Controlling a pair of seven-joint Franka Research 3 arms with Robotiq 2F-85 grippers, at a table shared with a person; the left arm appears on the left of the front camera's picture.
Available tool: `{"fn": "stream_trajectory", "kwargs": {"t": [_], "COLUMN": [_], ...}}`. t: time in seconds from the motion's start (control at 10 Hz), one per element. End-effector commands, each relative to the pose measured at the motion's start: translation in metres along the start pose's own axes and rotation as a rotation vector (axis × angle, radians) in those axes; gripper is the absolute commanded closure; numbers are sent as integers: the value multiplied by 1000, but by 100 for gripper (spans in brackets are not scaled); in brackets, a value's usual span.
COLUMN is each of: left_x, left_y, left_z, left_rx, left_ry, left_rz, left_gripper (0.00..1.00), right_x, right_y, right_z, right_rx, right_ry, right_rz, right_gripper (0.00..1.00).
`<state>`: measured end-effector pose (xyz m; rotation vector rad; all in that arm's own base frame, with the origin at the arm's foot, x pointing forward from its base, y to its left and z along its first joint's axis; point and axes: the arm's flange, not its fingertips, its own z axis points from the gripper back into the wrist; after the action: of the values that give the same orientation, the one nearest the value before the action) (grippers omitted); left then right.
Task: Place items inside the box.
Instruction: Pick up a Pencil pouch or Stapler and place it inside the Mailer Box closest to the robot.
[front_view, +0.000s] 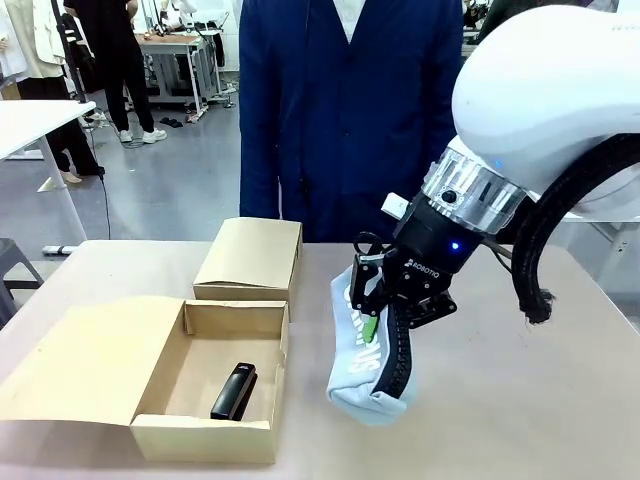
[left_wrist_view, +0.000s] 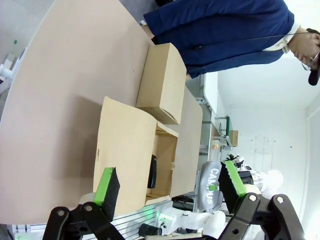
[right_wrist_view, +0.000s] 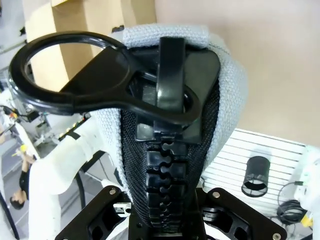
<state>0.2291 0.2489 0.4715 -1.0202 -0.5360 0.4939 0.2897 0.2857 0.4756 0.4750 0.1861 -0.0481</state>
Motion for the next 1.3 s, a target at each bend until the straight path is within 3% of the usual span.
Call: {"fn": "stream_trajectory", "kwargs": {"t": [0.0,0.2,0.5,0.9,1.2], "left_x": [0,0,0,0,0], "left_y": [0,0,0,0,0], "left_z": [-1,-1,-1,-1,-1], "left_rx": [-22,-22,-22,-22,-22], "left_ry": [-7,-7,-7,-7,-7], "left_rz": [-18,-18,-18,-18,-18], "left_gripper": [0,0,0,0,0], "right_x": [15,31,35,46,63], "right_y": [51,117,183,205,202], "right_z": [-21,-48,-104,-155,-176], "right_rx": [-29,-112,-276,-375,-428], "right_ry": [-57,-113,-88,-82,-21], "right_rz": [-135,-168,-83,20,6], "right_gripper": [93,93,93,93,93]}}
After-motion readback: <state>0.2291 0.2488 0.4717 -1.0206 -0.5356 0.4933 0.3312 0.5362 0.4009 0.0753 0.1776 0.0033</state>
